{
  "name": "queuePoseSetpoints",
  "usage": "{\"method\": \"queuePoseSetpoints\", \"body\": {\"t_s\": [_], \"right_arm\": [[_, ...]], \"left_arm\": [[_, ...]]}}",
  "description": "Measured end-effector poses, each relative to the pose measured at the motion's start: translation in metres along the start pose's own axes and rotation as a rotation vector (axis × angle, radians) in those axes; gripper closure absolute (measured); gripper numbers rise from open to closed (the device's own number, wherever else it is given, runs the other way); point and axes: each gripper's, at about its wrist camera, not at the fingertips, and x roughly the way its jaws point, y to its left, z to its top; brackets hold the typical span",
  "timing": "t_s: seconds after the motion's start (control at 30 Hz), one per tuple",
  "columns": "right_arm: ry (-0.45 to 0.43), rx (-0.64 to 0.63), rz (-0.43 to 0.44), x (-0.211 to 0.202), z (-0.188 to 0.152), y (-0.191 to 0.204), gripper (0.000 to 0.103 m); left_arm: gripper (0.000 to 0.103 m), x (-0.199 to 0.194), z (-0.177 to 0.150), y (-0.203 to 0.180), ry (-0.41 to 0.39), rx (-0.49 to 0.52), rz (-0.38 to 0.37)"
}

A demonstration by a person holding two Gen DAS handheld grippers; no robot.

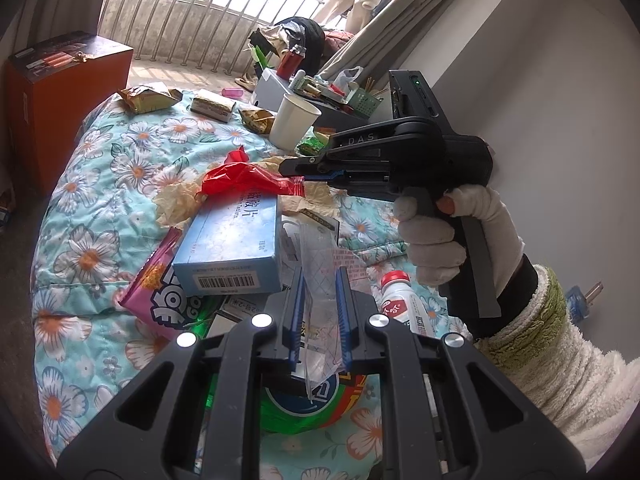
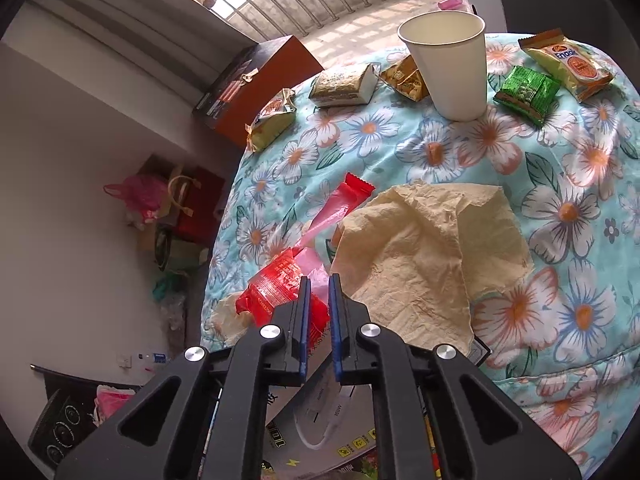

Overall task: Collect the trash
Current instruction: 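Grasp the clear plastic bag with the left tool while the right tool grasps the red wrapper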

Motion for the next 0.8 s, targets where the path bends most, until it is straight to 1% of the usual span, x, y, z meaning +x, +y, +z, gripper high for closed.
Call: {"method": "queuePoseSetpoints", "body": {"t_s": [0.2,0.43,0.5,0.53,0.6,0.67,0.7,0.73,0.8], "right_arm": [[-0.041,0.004,0.06,-0.017,-0.005,0.004,0.1],[-0.109,-0.004,0.139,-0.05,-0.009,0.011,0.1],[-0.102,-0.005,0.162,-0.055,-0.009,0.011,0.1],[-0.095,0.017,0.169,-0.054,-0.01,0.008,0.099],[-0.069,0.04,0.167,-0.049,-0.011,0.002,0.097],[-0.045,0.075,0.141,-0.04,-0.011,-0.005,0.079],[-0.032,0.091,0.13,-0.035,-0.011,-0.008,0.065],[-0.015,0.104,0.129,-0.029,-0.01,-0.011,0.063],[0.017,0.149,0.128,-0.017,-0.009,-0.018,0.063]], "left_arm": [[0.09,0.0,-0.001,0.0,-0.003,-0.008,0.0],[0.09,-0.004,-0.001,-0.004,-0.016,-0.011,-0.009],[0.09,-0.004,-0.001,-0.005,-0.016,-0.009,-0.01],[0.09,-0.004,-0.001,-0.006,-0.015,-0.009,-0.011],[0.09,-0.003,-0.002,-0.007,-0.012,-0.009,-0.015],[0.09,-0.001,-0.002,-0.009,-0.007,-0.008,-0.021],[0.09,-0.001,-0.003,-0.009,-0.004,-0.007,-0.022],[0.09,0.0,-0.003,-0.01,-0.002,-0.007,-0.023],[0.09,0.0,-0.004,-0.011,0.0,-0.006,-0.024]]}}
